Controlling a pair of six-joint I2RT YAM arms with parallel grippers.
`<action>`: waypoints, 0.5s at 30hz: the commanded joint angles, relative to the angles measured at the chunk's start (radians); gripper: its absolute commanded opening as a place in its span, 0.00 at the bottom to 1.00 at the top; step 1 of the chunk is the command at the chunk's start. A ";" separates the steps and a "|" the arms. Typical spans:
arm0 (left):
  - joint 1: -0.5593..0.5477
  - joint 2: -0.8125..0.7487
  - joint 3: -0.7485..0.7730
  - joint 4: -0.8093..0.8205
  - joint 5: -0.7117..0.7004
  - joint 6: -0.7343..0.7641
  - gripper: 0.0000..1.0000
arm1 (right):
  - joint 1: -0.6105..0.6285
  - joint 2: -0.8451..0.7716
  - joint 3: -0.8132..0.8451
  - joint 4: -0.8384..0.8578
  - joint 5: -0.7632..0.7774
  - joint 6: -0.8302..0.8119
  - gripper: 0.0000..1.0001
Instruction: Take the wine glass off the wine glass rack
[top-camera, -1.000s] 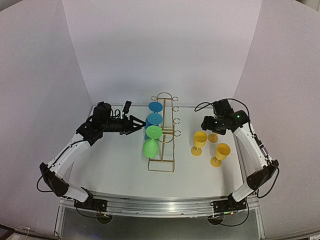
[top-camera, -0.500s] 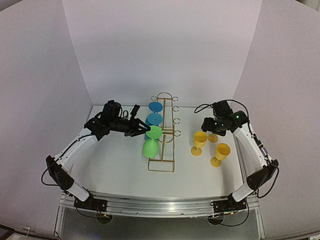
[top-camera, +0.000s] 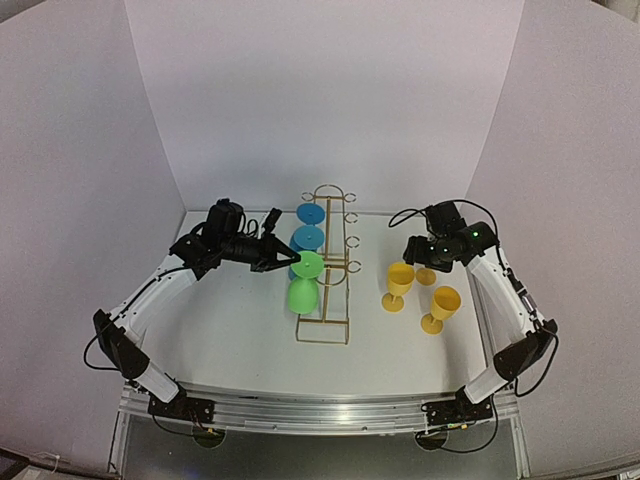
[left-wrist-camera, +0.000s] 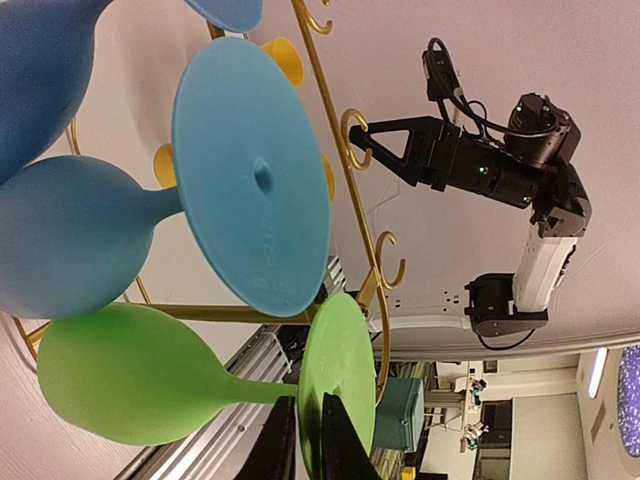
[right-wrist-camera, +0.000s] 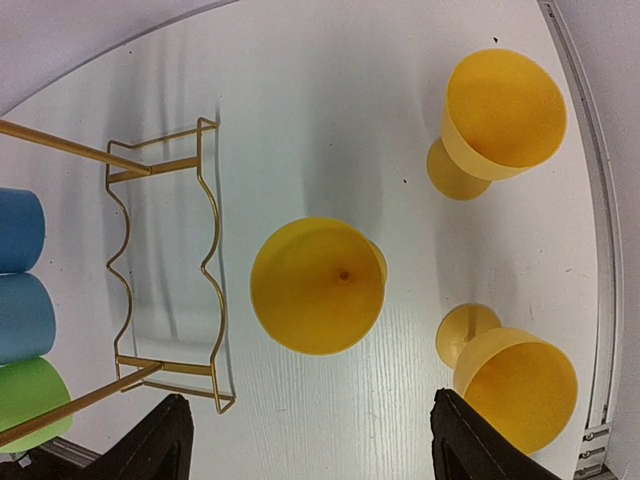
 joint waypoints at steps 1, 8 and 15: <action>0.003 -0.008 0.043 0.011 0.008 -0.004 0.01 | -0.004 -0.030 -0.001 -0.013 0.005 -0.011 0.76; 0.022 -0.024 0.028 0.001 0.005 -0.022 0.00 | -0.003 -0.034 0.007 -0.020 0.005 -0.010 0.76; 0.040 -0.044 0.026 0.014 0.031 -0.036 0.00 | -0.004 -0.034 0.014 -0.027 0.004 -0.009 0.76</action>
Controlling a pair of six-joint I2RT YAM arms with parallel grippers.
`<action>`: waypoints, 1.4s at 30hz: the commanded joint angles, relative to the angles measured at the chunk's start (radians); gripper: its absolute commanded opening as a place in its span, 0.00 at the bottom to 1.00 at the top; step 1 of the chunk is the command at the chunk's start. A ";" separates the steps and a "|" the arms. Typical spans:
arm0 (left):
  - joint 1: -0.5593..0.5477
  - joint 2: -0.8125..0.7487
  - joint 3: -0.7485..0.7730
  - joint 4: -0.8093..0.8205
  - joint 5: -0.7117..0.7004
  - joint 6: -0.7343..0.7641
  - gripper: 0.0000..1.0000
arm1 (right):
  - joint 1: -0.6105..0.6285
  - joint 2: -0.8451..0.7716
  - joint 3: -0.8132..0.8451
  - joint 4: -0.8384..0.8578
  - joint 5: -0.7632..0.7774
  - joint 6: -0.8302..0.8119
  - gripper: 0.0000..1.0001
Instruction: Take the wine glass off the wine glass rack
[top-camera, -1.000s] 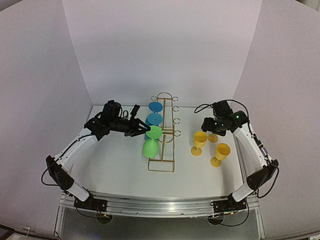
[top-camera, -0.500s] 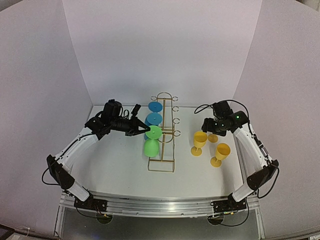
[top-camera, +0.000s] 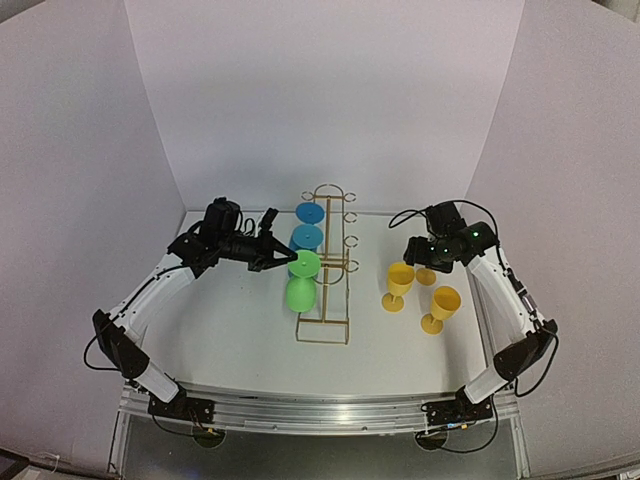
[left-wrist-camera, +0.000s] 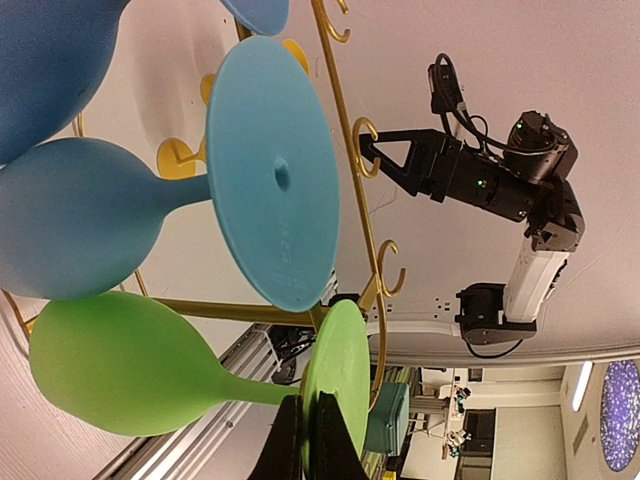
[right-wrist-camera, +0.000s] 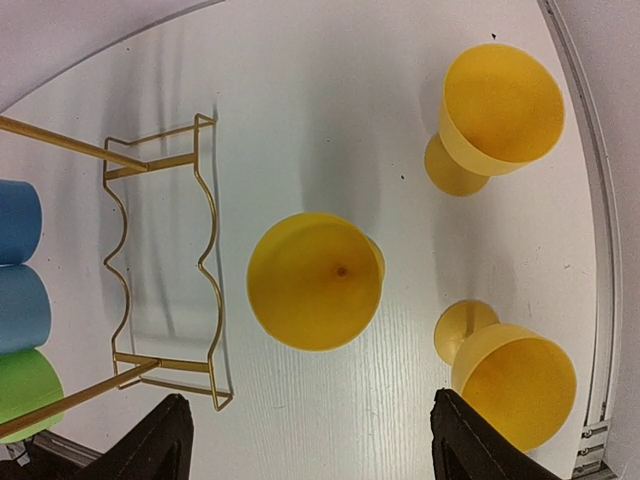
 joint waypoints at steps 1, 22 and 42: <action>0.017 -0.046 0.023 0.028 0.018 -0.004 0.00 | -0.004 -0.032 0.015 -0.017 0.003 -0.009 0.76; 0.045 -0.074 -0.029 0.045 0.045 -0.021 0.20 | -0.004 -0.013 0.051 -0.033 -0.004 -0.010 0.76; 0.040 -0.023 -0.031 0.024 0.086 -0.018 0.18 | -0.004 0.013 0.066 -0.039 -0.007 -0.022 0.76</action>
